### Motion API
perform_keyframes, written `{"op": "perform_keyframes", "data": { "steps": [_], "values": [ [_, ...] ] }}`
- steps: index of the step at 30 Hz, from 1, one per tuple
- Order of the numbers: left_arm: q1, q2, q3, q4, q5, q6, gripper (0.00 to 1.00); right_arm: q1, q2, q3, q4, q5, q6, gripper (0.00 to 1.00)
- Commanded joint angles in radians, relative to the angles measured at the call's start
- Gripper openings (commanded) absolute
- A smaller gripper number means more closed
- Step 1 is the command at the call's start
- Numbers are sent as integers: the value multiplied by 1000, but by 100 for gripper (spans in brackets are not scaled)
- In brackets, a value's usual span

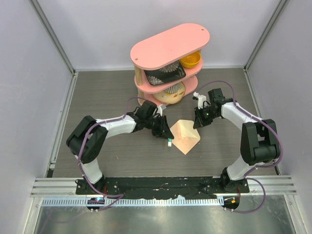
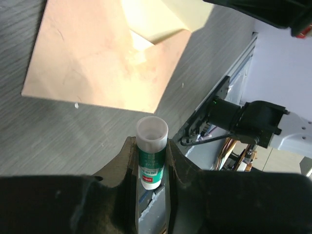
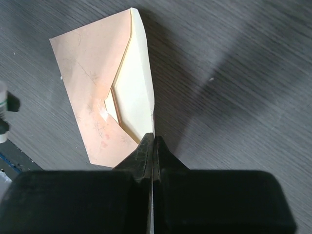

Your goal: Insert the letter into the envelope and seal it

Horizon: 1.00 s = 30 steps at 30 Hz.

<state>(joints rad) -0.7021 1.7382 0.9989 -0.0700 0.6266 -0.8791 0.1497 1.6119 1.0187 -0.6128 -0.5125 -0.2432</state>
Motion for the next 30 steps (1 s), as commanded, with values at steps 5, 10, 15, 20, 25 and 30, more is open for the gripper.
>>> {"op": "perform_keyframes", "data": {
  "steps": [5, 10, 15, 20, 25, 30],
  "values": [
    [-20, 145, 115, 1, -41, 14, 0, 4, -96, -51, 27, -29, 73, 1],
    [-20, 222, 179, -79, -74, 66, 0, 19, -99, -65, 7, -89, 62, 1],
    [-19, 247, 219, -152, -93, 110, 0, 60, -52, -43, -15, -126, 70, 34],
    [-19, 247, 219, -183, -99, 141, 0, 74, 28, -16, -38, -182, 99, 52],
    [-20, 244, 215, -177, -96, 143, 0, 77, 48, -2, -44, -231, 111, 52],
    [-19, 241, 214, -178, -94, 157, 0, 50, 2, 64, -91, -244, 78, 58]
  ]
}}
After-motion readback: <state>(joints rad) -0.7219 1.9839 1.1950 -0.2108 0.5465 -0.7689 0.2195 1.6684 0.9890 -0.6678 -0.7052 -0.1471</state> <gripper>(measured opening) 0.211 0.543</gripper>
